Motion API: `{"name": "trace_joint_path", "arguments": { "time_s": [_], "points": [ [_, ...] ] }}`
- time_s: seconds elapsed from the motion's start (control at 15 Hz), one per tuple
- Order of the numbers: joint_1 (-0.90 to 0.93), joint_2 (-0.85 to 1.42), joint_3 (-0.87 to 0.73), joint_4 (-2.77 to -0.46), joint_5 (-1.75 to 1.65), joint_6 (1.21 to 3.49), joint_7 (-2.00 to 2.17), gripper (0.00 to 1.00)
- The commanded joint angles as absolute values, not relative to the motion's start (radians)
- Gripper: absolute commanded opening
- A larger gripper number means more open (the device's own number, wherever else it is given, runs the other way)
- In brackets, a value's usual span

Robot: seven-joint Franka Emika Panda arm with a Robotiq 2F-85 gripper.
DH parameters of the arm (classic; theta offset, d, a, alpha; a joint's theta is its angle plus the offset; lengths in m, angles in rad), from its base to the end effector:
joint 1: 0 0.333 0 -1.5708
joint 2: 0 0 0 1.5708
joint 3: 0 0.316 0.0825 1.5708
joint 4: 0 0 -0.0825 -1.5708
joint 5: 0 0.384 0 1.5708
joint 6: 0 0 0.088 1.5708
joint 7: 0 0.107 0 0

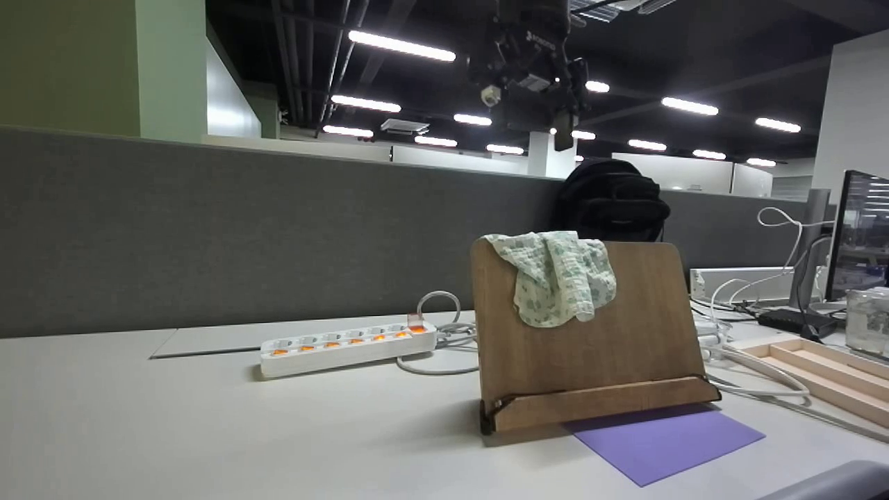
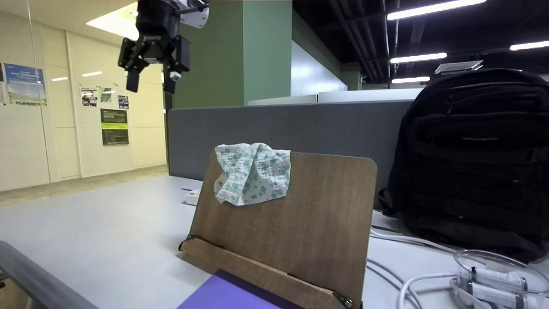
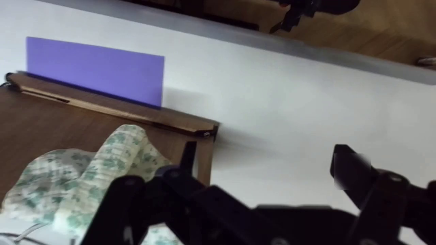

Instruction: Unhang the white cloth from the wooden board

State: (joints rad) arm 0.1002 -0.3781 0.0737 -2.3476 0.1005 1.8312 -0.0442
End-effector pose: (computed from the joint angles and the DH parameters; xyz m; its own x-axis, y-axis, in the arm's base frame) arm 0.4107 0.0818 0.4657 0.9741 0.1806 -0.1362 0.1722 -0.9825 -0.0714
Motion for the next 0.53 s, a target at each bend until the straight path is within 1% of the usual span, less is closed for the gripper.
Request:
{"name": "trace_joint_path", "arguments": {
  "time_s": [0.0,0.2,0.33,0.4,0.47],
  "points": [
    [0.034,-0.429,0.069,-2.403,-0.025,1.954,0.019,1.0],
    [-0.023,-0.419,0.059,-2.428,-0.119,2.092,0.068,1.0],
    [-0.046,-0.388,0.029,-2.427,-0.088,2.161,0.085,1.0],
    [-0.048,-0.372,0.01,-2.417,-0.036,2.165,0.092,1.0],
    [-0.036,-0.39,0.026,-2.424,-0.073,2.139,0.043,1.0]
  ]
}}
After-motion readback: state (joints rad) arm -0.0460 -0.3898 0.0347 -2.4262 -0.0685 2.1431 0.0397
